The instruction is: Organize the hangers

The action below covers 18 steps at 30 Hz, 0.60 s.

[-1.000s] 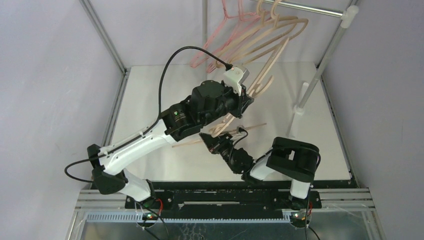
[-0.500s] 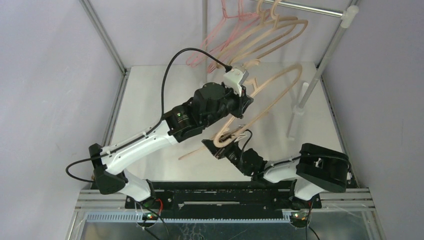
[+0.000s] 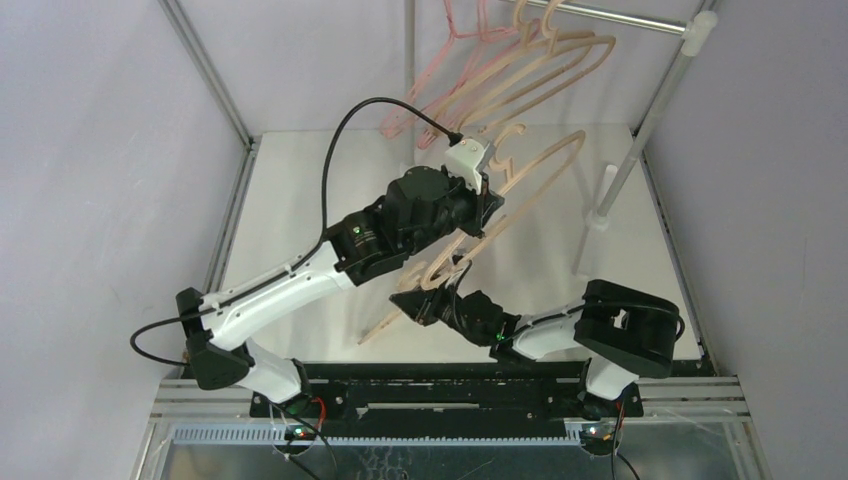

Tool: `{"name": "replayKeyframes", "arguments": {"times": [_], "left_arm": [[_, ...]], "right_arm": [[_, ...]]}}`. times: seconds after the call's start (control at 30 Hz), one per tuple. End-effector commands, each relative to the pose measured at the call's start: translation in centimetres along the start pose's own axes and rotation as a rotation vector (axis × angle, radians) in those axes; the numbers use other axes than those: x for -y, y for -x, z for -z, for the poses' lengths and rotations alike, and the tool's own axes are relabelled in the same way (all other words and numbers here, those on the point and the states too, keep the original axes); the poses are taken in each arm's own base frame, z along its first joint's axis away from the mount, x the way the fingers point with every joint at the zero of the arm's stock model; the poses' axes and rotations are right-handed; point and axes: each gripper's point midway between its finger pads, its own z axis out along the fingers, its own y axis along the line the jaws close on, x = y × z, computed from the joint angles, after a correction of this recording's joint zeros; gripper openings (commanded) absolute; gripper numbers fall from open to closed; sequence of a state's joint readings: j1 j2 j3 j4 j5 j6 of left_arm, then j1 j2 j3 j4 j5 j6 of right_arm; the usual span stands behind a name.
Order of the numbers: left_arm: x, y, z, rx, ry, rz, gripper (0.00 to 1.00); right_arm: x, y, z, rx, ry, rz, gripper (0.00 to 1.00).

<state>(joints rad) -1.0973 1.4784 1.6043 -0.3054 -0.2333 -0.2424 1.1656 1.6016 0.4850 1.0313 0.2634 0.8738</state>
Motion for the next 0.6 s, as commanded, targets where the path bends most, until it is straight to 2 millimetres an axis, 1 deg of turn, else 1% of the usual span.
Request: {"name": "replayKeyframes", "arguments": {"times": [0.0,0.1,0.23,0.27,0.37,0.47,0.57], "left_arm": [[-0.4,4.0,3.1,0.101,0.010,-0.010,0.00],[-2.3,3.5,3.9,0.095,0.088,-0.052,0.00],[-5.3,2.0,4.6,0.084,0.210,-0.082,0.00],[-6.2,1.4,4.7,0.078,0.235,-0.078,0.00],[-8.2,0.1,5.1,0.079,0.285,-0.050,0.00],[-10.0,-0.7,5.9,0.087,0.351,-0.052,0.00],[-10.8,-1.1,6.4,0.086,0.375,-0.052,0.00]], "right_arm": [[0.3,0.7,1.1,0.033,-0.008,-0.026,0.00],[1.5,1.6,3.2,0.063,-0.040,-0.031,0.00],[2.7,2.5,6.5,0.063,-0.104,-0.011,0.00],[3.0,2.6,7.3,0.054,-0.130,-0.001,0.00],[3.6,3.6,9.9,0.067,-0.176,0.039,0.00],[4.4,5.2,12.3,0.087,-0.224,0.059,0.00],[5.3,7.5,14.8,0.130,-0.266,0.062,0.00]]}}
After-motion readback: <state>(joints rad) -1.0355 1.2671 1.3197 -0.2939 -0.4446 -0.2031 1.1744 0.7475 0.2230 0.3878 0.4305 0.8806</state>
